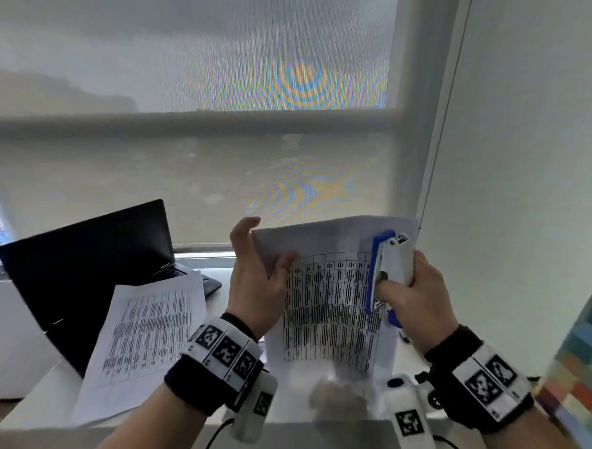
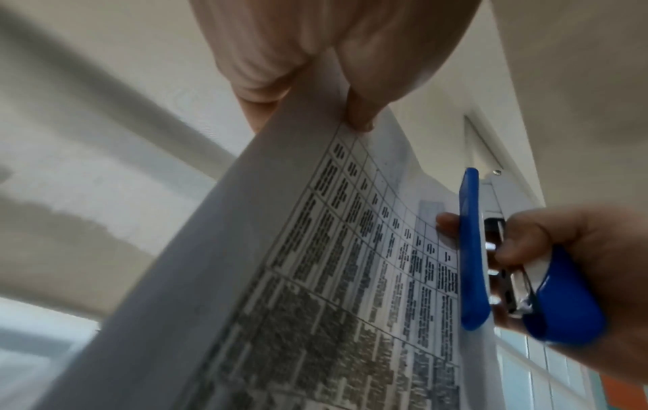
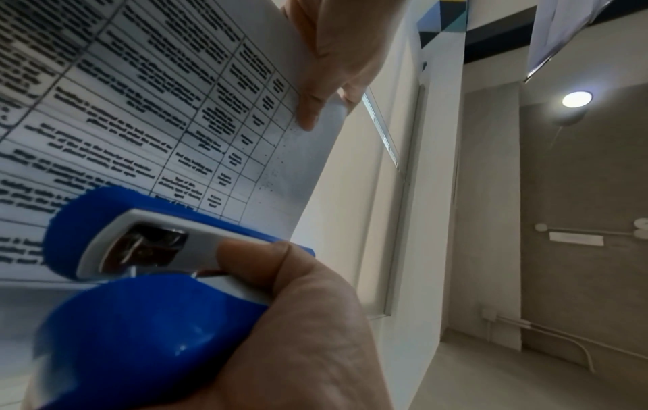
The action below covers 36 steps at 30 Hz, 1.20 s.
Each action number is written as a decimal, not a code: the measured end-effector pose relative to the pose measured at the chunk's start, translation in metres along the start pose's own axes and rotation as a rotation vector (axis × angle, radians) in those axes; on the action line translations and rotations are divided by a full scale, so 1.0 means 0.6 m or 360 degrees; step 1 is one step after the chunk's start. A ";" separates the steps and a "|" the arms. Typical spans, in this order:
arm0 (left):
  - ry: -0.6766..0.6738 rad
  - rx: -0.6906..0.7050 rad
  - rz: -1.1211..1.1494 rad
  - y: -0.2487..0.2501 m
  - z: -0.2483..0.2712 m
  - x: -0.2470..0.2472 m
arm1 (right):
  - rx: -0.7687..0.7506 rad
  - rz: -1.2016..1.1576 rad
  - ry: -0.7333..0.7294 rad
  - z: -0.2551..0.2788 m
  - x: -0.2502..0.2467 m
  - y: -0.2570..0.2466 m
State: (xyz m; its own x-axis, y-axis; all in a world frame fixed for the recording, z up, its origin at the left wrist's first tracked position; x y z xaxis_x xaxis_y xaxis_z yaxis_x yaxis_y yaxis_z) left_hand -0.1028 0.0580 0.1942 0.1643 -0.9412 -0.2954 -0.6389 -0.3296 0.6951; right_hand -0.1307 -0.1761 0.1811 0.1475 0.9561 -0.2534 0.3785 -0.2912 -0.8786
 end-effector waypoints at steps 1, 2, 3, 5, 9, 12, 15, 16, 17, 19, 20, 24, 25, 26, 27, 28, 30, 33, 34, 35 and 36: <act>-0.0016 -0.0057 0.0133 -0.009 0.001 0.004 | 0.0003 -0.0001 -0.0019 0.000 0.001 0.000; -0.0024 -0.0125 0.0268 -0.018 0.003 0.008 | 0.0003 0.0000 -0.0034 0.000 0.002 -0.001; -0.0041 -0.0189 0.0375 -0.027 0.005 0.012 | 0.0010 0.0000 -0.0044 0.000 0.002 0.000; -0.0071 -0.0269 0.0460 -0.041 0.011 0.018 | 0.0037 -0.0039 -0.0071 -0.001 0.001 0.005; -0.0129 -0.0412 0.0507 -0.068 0.017 0.027 | 0.0046 -0.0089 -0.0156 -0.004 0.004 0.008; -0.0147 -0.0447 0.0508 -0.076 0.016 0.030 | 0.0024 -0.0067 -0.0205 -0.004 0.010 0.001; -0.0150 -0.0478 0.0520 -0.077 0.013 0.029 | 0.0007 -0.0071 -0.0217 -0.006 0.015 -0.003; -0.0146 -0.0489 0.0520 -0.078 0.012 0.027 | -0.0001 -0.0064 -0.0212 -0.007 0.015 -0.002; -0.0135 -0.0498 0.0522 -0.081 0.012 0.025 | -0.0008 -0.0057 -0.0209 -0.007 0.016 -0.003; -0.0116 -0.0523 0.0520 -0.086 0.012 0.021 | -0.0011 -0.0048 -0.0200 -0.007 0.018 -0.001; -0.0109 -0.0531 0.0523 -0.088 0.012 0.020 | -0.0014 -0.0048 -0.0198 -0.006 0.019 0.000; -0.0112 -0.0536 0.0561 -0.090 0.013 0.020 | -0.0040 -0.0039 -0.0204 -0.004 0.022 -0.003; -0.0122 -0.0527 0.0552 -0.088 0.013 0.021 | -0.0046 -0.0032 -0.0202 -0.004 0.022 -0.004; -0.0128 -0.0513 0.0536 -0.087 0.012 0.021 | -0.0052 -0.0022 -0.0195 -0.003 0.023 -0.004; -0.0131 -0.0507 0.0524 -0.088 0.012 0.021 | -0.0052 -0.0012 -0.0186 -0.003 0.022 -0.004; -0.0132 -0.0506 0.0524 -0.087 0.012 0.021 | -0.0047 -0.0016 -0.0177 -0.003 0.022 -0.003; -0.0140 -0.0524 0.0540 -0.090 0.012 0.022 | -0.0033 -0.0048 -0.0162 -0.002 0.019 -0.002; -0.0140 -0.0529 0.0534 -0.084 0.013 0.022 | -0.0001 -0.0118 -0.0153 0.001 0.016 0.003; -0.0137 -0.0520 0.0524 -0.081 0.013 0.021 | -0.0001 -0.0121 -0.0092 -0.003 0.008 0.005; -0.0141 -0.0522 0.0520 -0.078 0.014 0.021 | -0.0019 -0.0109 0.0006 -0.006 -0.003 0.002; -0.0155 -0.0521 0.0536 -0.073 0.014 0.022 | -0.0058 -0.0098 0.0147 -0.015 -0.021 -0.001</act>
State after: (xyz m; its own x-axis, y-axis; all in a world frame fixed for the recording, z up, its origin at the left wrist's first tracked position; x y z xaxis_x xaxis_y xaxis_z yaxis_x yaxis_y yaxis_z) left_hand -0.0788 0.0609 0.1541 -0.0923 -0.9935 -0.0672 -0.3717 -0.0283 0.9279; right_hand -0.1246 -0.1884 0.1887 0.2059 0.9655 -0.1597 0.4222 -0.2348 -0.8755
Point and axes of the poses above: each hand's wrist, its own z-axis away from the middle knuckle, its own x-axis out of the palm, y = z × x, the point moved 8 cm from there along -z, towards the middle knuckle, and after that the axes turned 12 degrees about -y, right-handed, at the moved point
